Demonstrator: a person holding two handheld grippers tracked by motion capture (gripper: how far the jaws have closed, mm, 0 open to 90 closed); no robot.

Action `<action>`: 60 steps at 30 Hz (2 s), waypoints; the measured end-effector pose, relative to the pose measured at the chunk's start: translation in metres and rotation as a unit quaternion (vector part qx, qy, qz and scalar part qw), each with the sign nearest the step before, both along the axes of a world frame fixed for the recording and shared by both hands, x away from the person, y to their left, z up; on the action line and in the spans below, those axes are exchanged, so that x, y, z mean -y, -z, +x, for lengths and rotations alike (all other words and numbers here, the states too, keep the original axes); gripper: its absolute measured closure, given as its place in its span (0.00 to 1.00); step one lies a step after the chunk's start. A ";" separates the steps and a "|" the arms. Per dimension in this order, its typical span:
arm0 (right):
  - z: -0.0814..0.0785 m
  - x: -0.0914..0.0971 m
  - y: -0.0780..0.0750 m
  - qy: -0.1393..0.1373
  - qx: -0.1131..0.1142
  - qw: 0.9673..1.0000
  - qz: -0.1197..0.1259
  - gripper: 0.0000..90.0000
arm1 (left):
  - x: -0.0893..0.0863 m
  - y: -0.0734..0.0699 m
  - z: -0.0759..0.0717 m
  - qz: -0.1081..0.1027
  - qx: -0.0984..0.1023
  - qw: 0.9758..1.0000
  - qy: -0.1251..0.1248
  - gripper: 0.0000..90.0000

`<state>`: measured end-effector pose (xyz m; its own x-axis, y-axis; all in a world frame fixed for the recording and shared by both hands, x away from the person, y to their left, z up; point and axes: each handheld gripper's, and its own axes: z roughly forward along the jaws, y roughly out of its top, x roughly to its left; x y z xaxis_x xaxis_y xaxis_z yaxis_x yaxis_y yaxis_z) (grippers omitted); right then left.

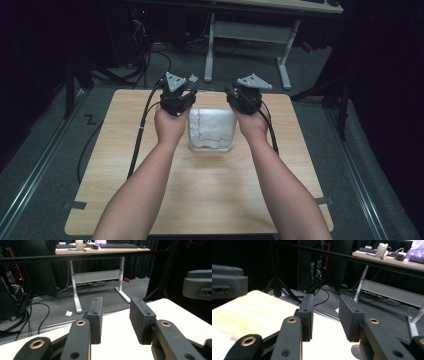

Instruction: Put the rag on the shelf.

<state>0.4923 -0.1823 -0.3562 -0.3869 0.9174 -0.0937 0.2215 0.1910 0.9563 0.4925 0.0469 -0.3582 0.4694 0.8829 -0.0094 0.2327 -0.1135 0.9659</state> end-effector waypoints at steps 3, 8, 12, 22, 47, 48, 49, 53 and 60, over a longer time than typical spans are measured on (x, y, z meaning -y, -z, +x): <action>-0.010 0.000 0.003 -0.003 0.002 1.000 0.000 0.70 | -0.003 0.000 -0.011 0.003 0.009 1.000 0.002 0.70; -0.029 0.003 0.007 -0.011 0.006 1.000 -0.005 0.67 | -0.012 0.002 -0.029 -0.005 0.008 1.000 0.007 0.69; -0.046 0.008 0.010 -0.013 0.006 1.000 -0.007 0.66 | -0.019 0.004 -0.042 -0.003 0.004 1.000 0.014 0.67; -0.067 0.015 0.010 -0.025 0.003 1.000 -0.014 0.64 | -0.033 0.013 -0.062 0.006 -0.006 0.999 0.032 0.65; -0.136 0.037 0.139 -0.043 -0.104 0.992 -0.049 0.60 | -0.066 0.155 -0.141 0.081 -0.149 0.978 0.124 0.59; -0.136 0.037 0.139 -0.043 -0.104 0.992 -0.049 0.60 | -0.066 0.155 -0.141 0.081 -0.149 0.978 0.124 0.58; -0.148 0.042 0.149 -0.041 -0.105 0.992 -0.047 0.60 | -0.070 0.157 -0.147 0.084 -0.150 0.977 0.126 0.57; -0.171 0.056 0.166 -0.043 -0.126 0.990 -0.044 0.59 | -0.090 0.177 -0.177 0.134 -0.125 0.978 0.095 0.62; -0.177 0.069 0.174 -0.028 -0.143 0.988 -0.045 0.58 | -0.100 0.168 -0.167 0.062 -0.140 0.983 0.099 0.58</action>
